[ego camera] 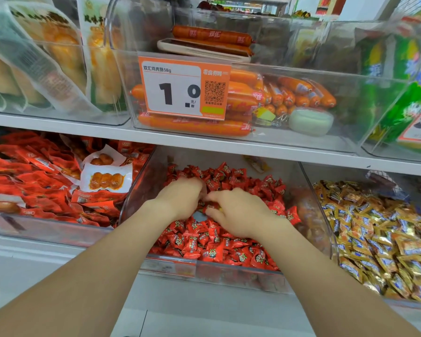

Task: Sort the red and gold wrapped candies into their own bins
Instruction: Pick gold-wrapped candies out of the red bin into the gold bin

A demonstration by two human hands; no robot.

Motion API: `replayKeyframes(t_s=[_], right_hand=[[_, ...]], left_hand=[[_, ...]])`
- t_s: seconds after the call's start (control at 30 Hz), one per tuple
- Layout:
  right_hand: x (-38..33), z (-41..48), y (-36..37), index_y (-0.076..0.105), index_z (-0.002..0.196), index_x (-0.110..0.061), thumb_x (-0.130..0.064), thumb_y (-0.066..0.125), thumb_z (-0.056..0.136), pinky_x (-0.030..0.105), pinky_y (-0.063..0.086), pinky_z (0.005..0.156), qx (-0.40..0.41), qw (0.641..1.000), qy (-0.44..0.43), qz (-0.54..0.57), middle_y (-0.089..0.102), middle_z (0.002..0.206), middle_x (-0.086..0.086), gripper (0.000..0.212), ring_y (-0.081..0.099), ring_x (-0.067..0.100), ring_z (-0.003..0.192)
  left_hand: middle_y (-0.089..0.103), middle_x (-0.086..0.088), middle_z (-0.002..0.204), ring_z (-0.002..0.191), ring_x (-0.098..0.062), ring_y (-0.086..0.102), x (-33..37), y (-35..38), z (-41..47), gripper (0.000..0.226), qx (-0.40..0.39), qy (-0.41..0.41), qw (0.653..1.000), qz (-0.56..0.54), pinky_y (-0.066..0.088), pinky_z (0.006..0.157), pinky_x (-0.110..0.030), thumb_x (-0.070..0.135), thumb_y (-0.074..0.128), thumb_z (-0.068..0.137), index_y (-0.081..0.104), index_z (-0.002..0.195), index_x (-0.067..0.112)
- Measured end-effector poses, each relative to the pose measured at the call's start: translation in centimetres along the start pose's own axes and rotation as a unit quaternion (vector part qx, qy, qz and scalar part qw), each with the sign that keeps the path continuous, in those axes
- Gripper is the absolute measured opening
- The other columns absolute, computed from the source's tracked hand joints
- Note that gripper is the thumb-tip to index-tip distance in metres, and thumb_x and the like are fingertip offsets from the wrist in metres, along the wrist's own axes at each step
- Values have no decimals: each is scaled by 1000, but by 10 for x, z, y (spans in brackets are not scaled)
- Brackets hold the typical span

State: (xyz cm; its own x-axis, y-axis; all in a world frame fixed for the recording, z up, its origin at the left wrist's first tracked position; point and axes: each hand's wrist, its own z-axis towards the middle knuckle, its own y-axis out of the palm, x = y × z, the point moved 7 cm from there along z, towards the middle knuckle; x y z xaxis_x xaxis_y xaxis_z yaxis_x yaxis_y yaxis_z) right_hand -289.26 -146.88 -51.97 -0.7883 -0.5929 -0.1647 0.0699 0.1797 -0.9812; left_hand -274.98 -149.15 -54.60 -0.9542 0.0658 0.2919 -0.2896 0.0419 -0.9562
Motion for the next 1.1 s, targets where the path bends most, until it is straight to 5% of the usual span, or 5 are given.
replayKeyframes(t_s=[0.2,0.37,0.53,0.77,1.1], right_hand=[[15,2,-10,74,106,-26,-51,58,99,37,52,78,-44,993,41,-101,70,98,-1,30,67,27,96],[42,-13,-18,48,66,-16,-25,62,84,32,49,64,-93,984,109,-108,51,68,-3,24,54,23,69],[41,-17,-30,50,75,-18,-32,59,97,33,46,67,-7,986,112,-126,57,79,-1,27,58,27,76],[24,-18,-46,72,106,-38,-39,57,100,35,54,75,123,991,50,23,73,100,-9,16,69,22,95],[-10,-35,-13,81,112,-36,-23,68,97,9,43,66,-197,976,-55,78,60,63,-37,24,57,-13,67]], left_hand=[[69,0,115,107,-25,64,17,5,-1,26,-37,43,998,23,55,90,-42,26,68,94,66,120,31],[61,-3,126,123,-28,51,27,5,-1,43,-50,39,986,155,44,100,-39,46,78,87,69,126,33],[59,-2,116,120,-26,50,34,-3,-3,25,-30,35,989,138,38,103,-44,53,59,98,71,96,31],[63,-4,89,89,-24,57,30,-32,-17,32,-3,-24,984,-179,46,80,-36,26,39,105,60,85,13],[67,-4,67,54,-11,58,18,-32,-47,35,3,-67,952,-300,48,59,-28,45,56,105,66,82,20]])
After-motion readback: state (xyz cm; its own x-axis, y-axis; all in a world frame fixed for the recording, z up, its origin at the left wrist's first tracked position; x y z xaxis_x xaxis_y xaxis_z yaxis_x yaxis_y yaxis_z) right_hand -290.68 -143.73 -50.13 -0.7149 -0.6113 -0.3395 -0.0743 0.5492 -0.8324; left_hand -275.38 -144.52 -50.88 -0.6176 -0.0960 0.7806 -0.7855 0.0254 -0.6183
